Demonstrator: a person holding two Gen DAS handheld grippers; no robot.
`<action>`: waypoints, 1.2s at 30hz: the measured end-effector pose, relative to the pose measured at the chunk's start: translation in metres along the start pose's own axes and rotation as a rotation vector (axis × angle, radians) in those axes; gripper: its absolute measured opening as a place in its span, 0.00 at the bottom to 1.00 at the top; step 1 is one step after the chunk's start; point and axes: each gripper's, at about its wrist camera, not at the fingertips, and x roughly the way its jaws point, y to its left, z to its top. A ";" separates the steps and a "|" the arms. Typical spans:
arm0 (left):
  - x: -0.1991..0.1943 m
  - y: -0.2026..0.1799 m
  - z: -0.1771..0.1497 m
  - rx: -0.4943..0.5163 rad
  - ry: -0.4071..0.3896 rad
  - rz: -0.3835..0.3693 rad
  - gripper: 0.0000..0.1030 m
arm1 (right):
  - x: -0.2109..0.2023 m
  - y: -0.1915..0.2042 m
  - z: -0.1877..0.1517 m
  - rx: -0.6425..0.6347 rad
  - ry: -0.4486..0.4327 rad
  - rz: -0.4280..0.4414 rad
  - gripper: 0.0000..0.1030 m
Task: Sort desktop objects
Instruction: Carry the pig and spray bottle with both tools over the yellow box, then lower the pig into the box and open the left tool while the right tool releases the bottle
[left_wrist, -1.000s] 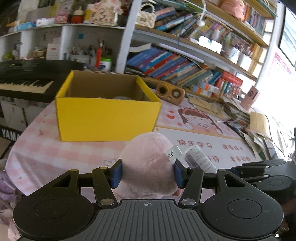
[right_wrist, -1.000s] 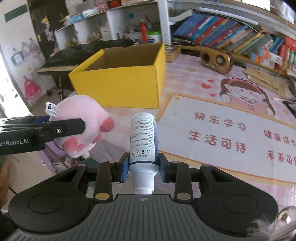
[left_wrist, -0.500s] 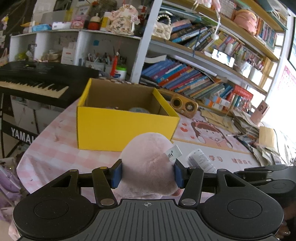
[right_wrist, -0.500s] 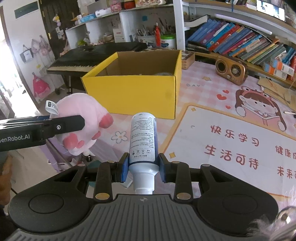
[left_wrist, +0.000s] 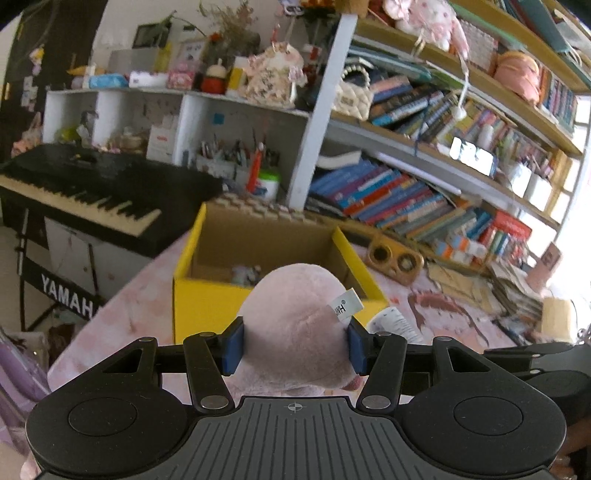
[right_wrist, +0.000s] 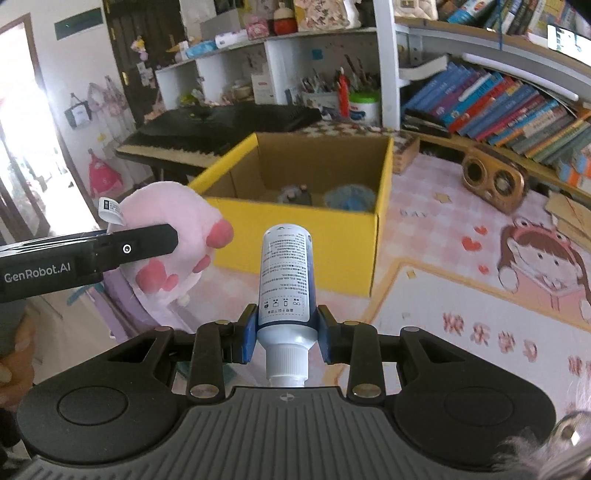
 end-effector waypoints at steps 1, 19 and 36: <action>0.002 -0.001 0.004 0.003 -0.010 0.006 0.53 | 0.003 -0.002 0.006 0.000 -0.007 0.013 0.29; 0.102 -0.007 0.070 0.033 -0.106 0.178 0.53 | 0.077 -0.049 0.130 -0.118 -0.160 0.072 0.29; 0.193 -0.003 0.037 0.174 0.195 0.308 0.55 | 0.209 -0.059 0.147 -0.375 0.132 0.028 0.29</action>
